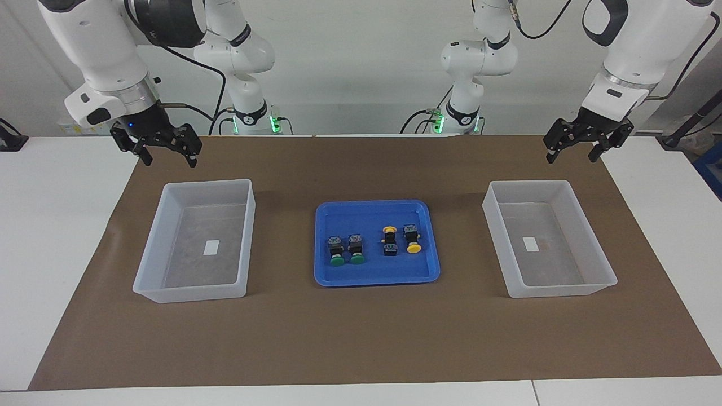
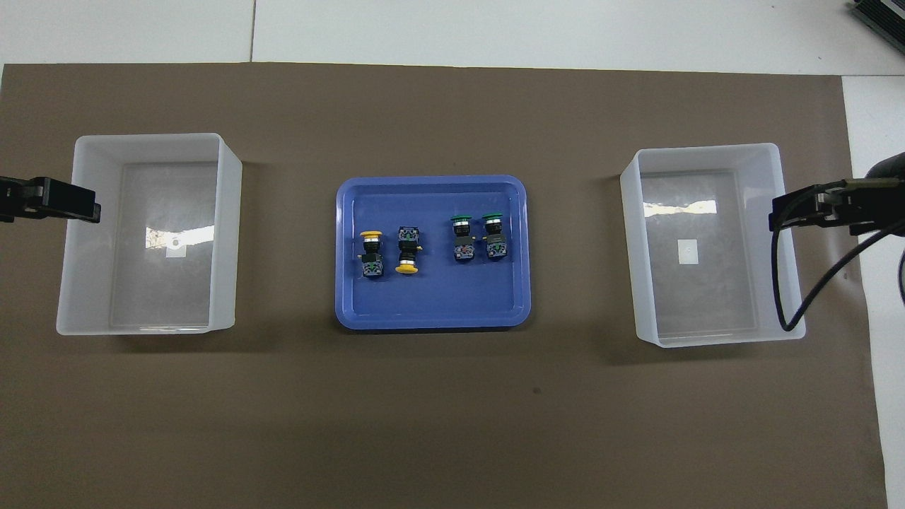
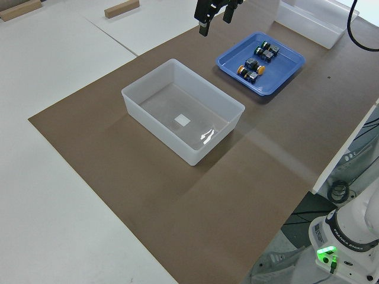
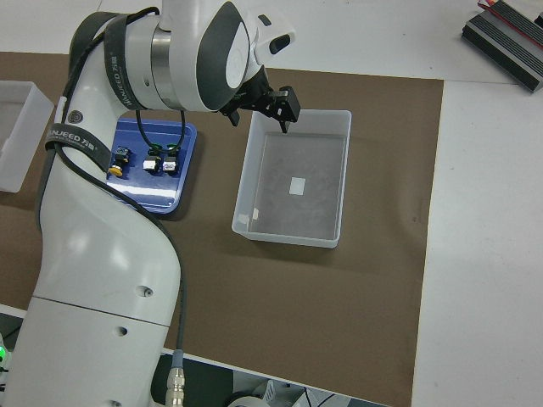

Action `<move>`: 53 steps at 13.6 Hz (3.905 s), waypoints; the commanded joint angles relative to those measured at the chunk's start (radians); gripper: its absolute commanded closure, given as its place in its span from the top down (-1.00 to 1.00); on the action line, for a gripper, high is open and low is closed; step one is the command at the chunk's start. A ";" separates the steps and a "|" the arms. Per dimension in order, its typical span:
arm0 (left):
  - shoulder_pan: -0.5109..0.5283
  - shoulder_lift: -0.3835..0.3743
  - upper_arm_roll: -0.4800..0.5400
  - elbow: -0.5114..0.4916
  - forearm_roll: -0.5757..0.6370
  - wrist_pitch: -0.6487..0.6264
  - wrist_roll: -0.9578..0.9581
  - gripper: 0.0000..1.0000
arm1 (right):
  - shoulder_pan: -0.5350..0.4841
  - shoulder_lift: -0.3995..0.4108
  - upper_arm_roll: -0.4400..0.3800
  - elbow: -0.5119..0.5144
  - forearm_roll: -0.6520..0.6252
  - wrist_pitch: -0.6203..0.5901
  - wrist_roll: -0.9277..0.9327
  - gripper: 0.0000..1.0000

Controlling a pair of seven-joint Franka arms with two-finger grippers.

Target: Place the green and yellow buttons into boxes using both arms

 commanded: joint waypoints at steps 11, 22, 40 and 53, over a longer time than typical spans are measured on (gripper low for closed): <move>-0.007 -0.008 -0.001 0.002 -0.002 -0.015 0.000 1.00 | -0.015 -0.006 0.006 -0.009 -0.001 -0.001 -0.020 1.00; -0.129 0.028 -0.030 -0.028 -0.010 0.026 -0.221 1.00 | -0.004 -0.009 0.030 -0.031 -0.001 0.047 0.037 1.00; -0.430 0.334 -0.028 -0.286 -0.025 0.705 -0.669 1.00 | 0.235 0.104 0.070 -0.160 -0.002 0.427 0.314 1.00; -0.428 0.376 -0.028 -0.311 -0.025 0.773 -0.658 0.51 | 0.373 0.245 0.070 -0.304 -0.018 0.783 0.470 1.00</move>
